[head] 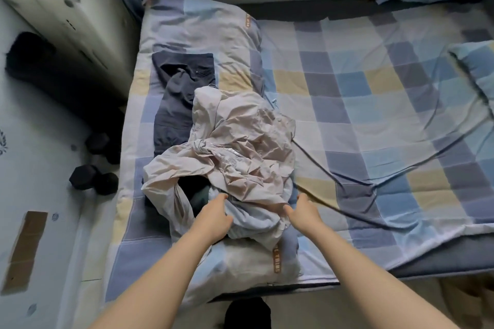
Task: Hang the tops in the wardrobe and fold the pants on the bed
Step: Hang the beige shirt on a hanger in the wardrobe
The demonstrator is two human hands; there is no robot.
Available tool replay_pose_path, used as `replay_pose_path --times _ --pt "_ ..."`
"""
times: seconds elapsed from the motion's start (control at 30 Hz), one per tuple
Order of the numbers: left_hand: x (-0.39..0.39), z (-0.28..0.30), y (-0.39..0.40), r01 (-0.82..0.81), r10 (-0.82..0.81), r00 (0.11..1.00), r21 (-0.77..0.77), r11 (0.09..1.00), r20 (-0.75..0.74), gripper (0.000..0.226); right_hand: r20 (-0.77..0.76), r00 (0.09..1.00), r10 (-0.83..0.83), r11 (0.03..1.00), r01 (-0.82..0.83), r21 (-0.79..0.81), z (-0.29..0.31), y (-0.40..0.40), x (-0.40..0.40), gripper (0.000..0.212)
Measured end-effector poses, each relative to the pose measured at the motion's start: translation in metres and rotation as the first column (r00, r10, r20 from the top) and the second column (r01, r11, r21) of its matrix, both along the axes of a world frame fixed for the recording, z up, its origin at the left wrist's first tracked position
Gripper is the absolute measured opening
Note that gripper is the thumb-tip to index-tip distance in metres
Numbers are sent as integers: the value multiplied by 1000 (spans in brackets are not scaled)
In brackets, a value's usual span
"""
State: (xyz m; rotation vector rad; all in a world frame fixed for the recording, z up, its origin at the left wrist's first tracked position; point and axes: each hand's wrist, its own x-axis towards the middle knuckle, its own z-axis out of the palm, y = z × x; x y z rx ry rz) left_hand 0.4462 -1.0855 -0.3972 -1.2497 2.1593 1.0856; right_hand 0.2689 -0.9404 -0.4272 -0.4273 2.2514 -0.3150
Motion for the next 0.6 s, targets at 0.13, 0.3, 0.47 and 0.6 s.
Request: replay_pose_path --times 0.13,0.3,0.47,0.6 --pt "-22 -45 11 -55 56 998 120 991 -4 55 62 998 -15 999 12 53 -60 -8 -11 59" --pt "-38 -70 12 -273 283 959 292 917 7 54 70 995 -74 996 77 -46 -85 -21 -24 18" --pt "-70 -52 -3 -656 785 613 608 446 86 50 370 917 -148 814 326 -481 -28 -30 -8 23" --pt "-90 -26 -27 -718 976 210 687 111 62 56 532 836 133 748 268 -608 38 -30 8 23"
